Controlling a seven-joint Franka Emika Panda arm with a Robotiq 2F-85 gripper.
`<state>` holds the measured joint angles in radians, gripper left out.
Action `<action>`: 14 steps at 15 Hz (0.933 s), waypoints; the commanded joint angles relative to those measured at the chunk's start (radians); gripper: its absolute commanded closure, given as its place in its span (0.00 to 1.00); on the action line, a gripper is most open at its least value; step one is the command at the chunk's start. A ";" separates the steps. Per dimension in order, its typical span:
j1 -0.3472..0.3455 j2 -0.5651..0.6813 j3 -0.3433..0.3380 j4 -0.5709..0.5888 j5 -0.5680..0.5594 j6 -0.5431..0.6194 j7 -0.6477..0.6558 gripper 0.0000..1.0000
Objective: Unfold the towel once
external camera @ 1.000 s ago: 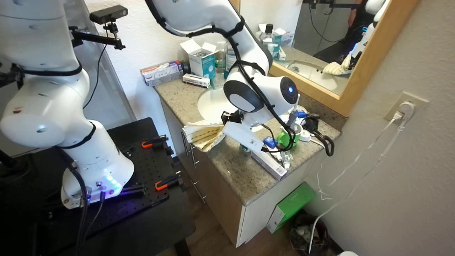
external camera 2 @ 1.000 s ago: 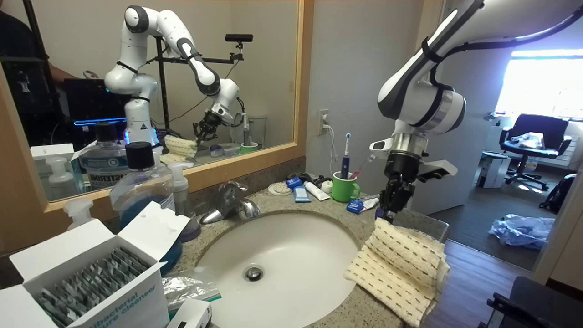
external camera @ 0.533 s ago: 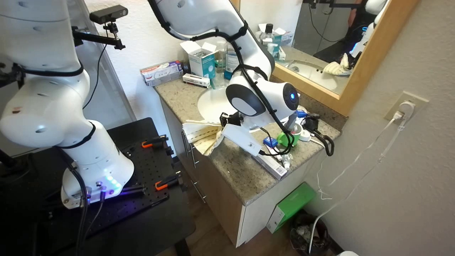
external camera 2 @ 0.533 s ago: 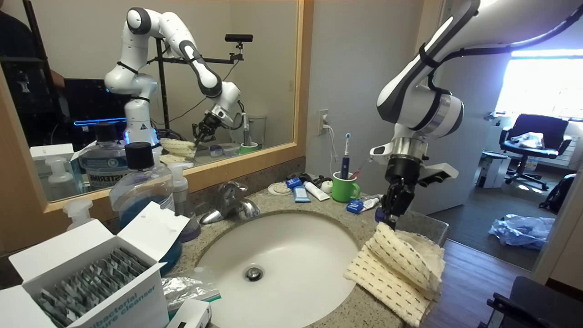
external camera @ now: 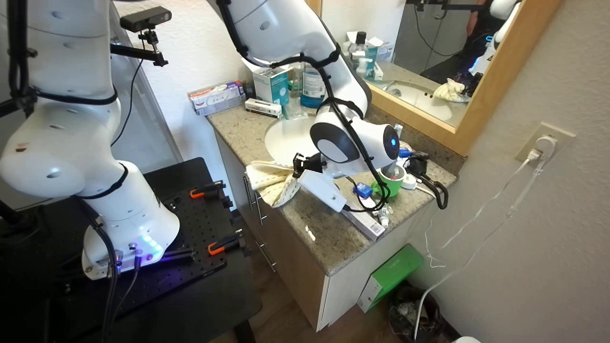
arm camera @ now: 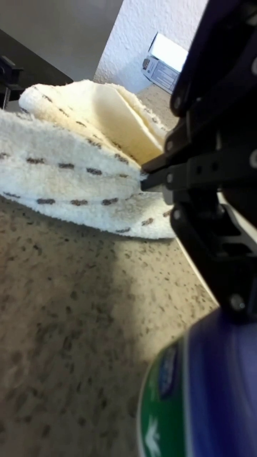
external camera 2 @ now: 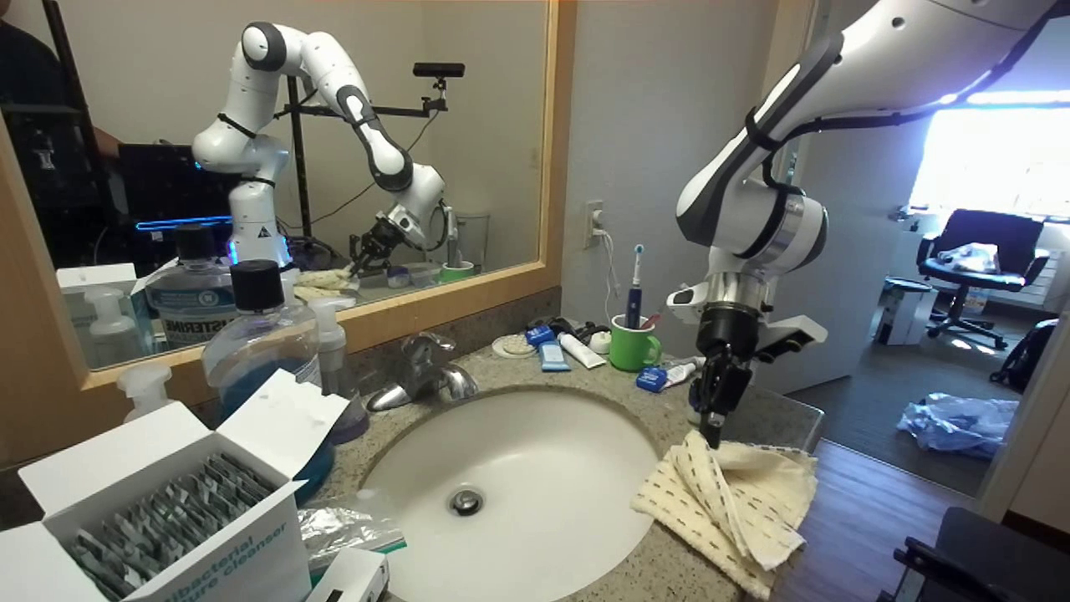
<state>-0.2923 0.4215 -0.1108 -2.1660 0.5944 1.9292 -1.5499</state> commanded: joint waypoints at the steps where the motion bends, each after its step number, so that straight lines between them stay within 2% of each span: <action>1: -0.033 0.011 0.008 0.014 0.021 -0.024 -0.019 0.71; 2: -0.036 -0.003 0.006 0.001 0.022 -0.016 -0.019 0.67; 4: -0.033 -0.057 0.001 -0.048 0.013 0.013 -0.017 0.53; 10: 0.011 -0.341 -0.023 -0.296 -0.019 0.186 0.018 0.06; 11: 0.023 -0.392 -0.022 -0.337 -0.024 0.218 0.030 0.01; 14: 0.064 -0.549 -0.017 -0.452 -0.060 0.293 0.072 0.00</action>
<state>-0.2779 0.0651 -0.1240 -2.4693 0.5757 2.1387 -1.5400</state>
